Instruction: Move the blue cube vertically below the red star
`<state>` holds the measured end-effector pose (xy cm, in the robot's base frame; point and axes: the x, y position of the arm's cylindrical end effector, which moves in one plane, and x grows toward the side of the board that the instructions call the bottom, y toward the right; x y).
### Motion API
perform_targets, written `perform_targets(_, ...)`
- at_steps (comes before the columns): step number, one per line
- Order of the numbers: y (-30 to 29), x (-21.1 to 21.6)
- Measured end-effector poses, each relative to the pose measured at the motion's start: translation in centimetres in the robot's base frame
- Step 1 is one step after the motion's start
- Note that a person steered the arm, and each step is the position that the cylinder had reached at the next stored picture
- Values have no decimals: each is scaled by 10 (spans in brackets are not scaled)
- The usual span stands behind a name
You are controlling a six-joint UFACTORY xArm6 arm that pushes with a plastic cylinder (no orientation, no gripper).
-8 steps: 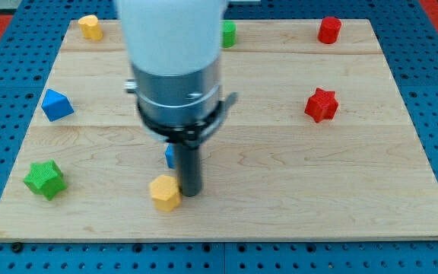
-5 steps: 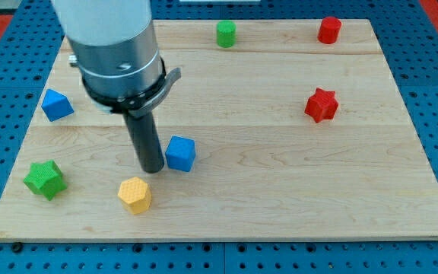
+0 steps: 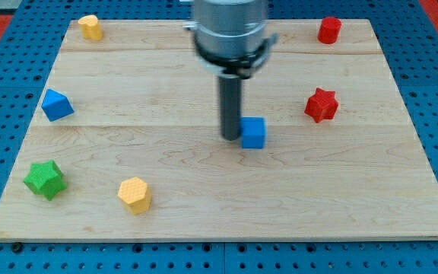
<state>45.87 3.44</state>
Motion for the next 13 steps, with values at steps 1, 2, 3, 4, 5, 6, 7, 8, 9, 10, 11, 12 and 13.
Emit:
perform_targets(1,41,0)
perform_targets(2,51,-20)
perform_targets(3,90,-23)
perform_targets(4,95,8)
perform_targets(5,95,38)
perform_targets(6,110,74)
perform_targets(7,91,87)
perform_targets(8,27,97)
perform_targets(9,-33,135)
perform_targets(10,-82,159)
perform_targets(11,-184,149)
perform_targets(12,-227,140)
perform_targets(13,-188,127)
